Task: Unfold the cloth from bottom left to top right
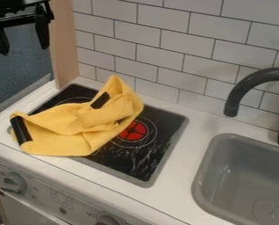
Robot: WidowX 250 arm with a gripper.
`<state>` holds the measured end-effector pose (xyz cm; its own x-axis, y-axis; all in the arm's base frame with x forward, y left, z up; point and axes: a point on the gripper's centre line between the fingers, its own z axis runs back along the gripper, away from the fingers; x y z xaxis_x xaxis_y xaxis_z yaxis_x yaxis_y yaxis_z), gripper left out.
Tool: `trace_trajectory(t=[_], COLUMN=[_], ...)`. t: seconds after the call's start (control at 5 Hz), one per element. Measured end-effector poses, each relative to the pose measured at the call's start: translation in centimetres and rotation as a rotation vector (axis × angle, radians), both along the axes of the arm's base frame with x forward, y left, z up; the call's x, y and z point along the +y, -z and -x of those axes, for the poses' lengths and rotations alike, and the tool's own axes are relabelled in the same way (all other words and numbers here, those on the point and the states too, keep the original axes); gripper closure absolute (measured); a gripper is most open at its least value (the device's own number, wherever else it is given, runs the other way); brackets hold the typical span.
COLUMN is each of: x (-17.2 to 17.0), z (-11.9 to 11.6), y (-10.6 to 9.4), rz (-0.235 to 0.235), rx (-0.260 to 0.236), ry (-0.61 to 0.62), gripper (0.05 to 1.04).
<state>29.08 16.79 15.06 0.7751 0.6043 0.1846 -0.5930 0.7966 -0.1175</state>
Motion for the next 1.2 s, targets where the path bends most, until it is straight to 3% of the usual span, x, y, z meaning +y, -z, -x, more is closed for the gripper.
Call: trace_trajectory(t=[0.4, 0.6, 1.0, 1.2], x=[-0.9, -2.8, -5.8, -6.2], z=[-0.5, -2.0, -3.8, -3.7], y=[3.0, 5.0, 9.3, 11.0], rz=[0.006, 0.017, 0.102, 0.125], rx=[0.047, 0.068, 0.081, 0.089], ry=[-0.023, 0.015, 0.034, 0.031], gripper=[0.084, 0.084, 0.084, 0.084])
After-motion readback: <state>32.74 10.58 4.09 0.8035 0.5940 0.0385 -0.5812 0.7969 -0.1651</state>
